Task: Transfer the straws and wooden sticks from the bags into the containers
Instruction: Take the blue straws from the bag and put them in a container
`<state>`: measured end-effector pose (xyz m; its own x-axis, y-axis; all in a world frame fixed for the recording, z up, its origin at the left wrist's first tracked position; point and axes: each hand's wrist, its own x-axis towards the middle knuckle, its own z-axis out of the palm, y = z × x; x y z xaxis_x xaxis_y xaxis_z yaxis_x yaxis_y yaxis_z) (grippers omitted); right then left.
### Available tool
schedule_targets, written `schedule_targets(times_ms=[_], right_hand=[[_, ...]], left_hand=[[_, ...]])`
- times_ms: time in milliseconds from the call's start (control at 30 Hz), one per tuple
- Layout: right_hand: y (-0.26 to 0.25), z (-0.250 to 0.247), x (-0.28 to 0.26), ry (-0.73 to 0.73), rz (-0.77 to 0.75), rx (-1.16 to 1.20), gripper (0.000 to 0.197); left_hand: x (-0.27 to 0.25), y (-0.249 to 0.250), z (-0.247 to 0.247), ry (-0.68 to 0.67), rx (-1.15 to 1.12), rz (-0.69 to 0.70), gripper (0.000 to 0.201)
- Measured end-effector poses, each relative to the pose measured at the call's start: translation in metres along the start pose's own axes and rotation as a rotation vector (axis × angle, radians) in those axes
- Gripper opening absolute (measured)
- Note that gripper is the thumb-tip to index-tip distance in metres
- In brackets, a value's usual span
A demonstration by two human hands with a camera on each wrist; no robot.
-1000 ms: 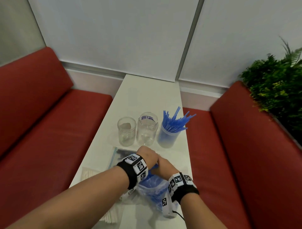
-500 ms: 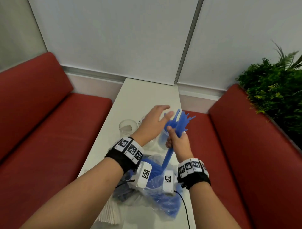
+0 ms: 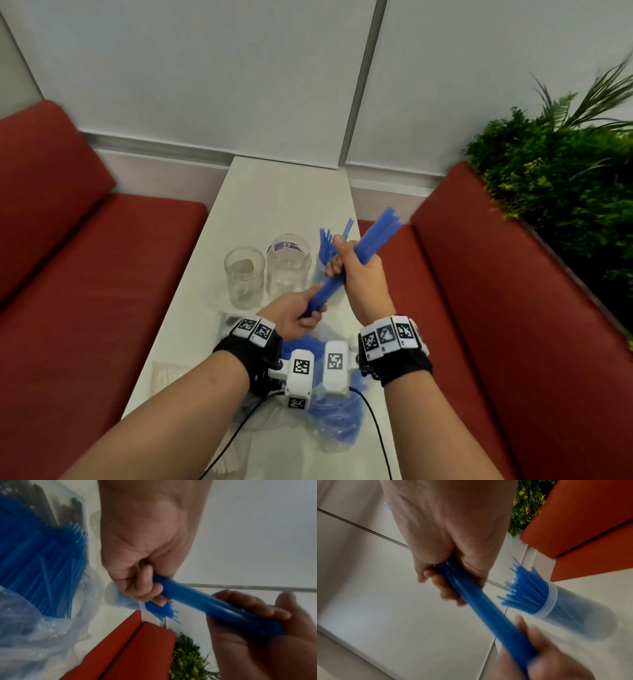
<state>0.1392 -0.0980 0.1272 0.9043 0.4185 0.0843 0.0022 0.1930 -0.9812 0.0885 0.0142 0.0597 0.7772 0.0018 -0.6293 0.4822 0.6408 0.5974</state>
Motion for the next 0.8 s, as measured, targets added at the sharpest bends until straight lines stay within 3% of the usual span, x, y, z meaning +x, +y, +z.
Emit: schedule_targets(times_ms=[133,233,367,500,633,800], right_hand=[[-0.013,-0.025,0.014,-0.189,0.12,-0.364,0.019],[-0.025,-0.039,0.028,-0.291,0.24,-0.433,0.012],[-0.04,-0.045,0.05,-0.262,0.278,-0.476,0.01],[-0.046,-0.052,0.078,-0.205,0.235,-0.631,0.009],[-0.039,-0.053,0.104,-0.118,0.217,-0.735,0.01],[-0.026,-0.058,0.124,-0.005,0.183,-0.756,0.006]], left_hand=[[0.005,-0.002,-0.018,0.132,0.146,0.095,0.025],[0.011,-0.004,-0.027,0.188,0.162,0.138,0.023],[0.017,-0.004,-0.027,0.202,0.297,0.168,0.035],[0.024,-0.007,-0.031,0.178,0.817,0.195,0.03],[0.03,-0.012,-0.033,0.054,1.411,0.291,0.022],[0.04,-0.024,-0.035,-0.075,1.83,0.276,0.025]])
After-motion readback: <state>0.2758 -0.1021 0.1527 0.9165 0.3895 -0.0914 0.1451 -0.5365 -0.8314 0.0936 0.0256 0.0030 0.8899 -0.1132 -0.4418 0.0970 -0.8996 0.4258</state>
